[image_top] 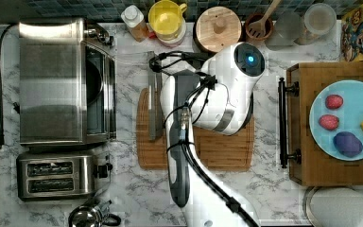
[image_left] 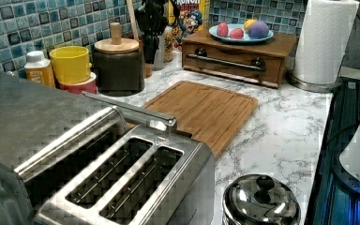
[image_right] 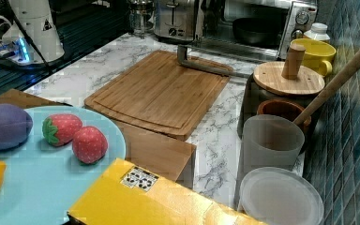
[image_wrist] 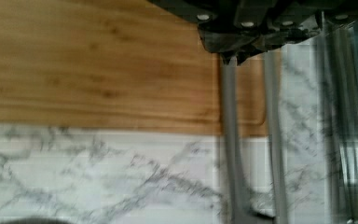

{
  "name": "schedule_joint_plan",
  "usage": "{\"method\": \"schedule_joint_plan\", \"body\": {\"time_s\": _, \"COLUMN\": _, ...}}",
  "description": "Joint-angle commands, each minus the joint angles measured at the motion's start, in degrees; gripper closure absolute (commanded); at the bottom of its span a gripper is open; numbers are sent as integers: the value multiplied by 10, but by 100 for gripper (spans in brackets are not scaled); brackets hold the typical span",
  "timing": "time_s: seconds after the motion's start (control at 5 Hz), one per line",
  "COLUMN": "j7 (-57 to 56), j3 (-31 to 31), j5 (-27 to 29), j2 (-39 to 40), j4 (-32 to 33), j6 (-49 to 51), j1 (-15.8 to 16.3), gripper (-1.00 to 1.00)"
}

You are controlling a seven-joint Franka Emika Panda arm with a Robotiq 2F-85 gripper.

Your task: Close the oven.

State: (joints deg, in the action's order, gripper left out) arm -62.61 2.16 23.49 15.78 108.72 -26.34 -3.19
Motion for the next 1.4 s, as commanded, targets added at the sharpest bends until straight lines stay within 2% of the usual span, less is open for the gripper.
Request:
{"method": "schedule_joint_plan", "body": {"time_s": 0.2, "j7": -84, "j3": -19, "j5": 122, "j2": 20, "j4": 33, "j6": -85, "j1": -20, "gripper": 100}}
{"method": "schedule_joint_plan", "body": {"time_s": 0.4, "j7": -96, "j3": -21, "j5": 154, "j2": 70, "j4": -5, "j6": -76, "j1": -30, "gripper": 100}}
{"method": "schedule_joint_plan", "body": {"time_s": 0.6, "j7": -130, "j3": -18, "j5": 184, "j2": 89, "j4": -18, "j6": -65, "j1": -24, "gripper": 100}}
{"method": "schedule_joint_plan", "body": {"time_s": 0.8, "j7": -142, "j3": -36, "j5": 186, "j2": 120, "j4": -49, "j6": -35, "j1": -31, "gripper": 100}}
{"method": "schedule_joint_plan", "body": {"time_s": 1.2, "j7": -176, "j3": -53, "j5": 209, "j2": 114, "j4": -40, "j6": -63, "j1": -16, "gripper": 100}}
{"method": "schedule_joint_plan", "body": {"time_s": 1.4, "j7": -174, "j3": -61, "j5": 229, "j2": 105, "j4": -37, "j6": -73, "j1": -18, "gripper": 100}}
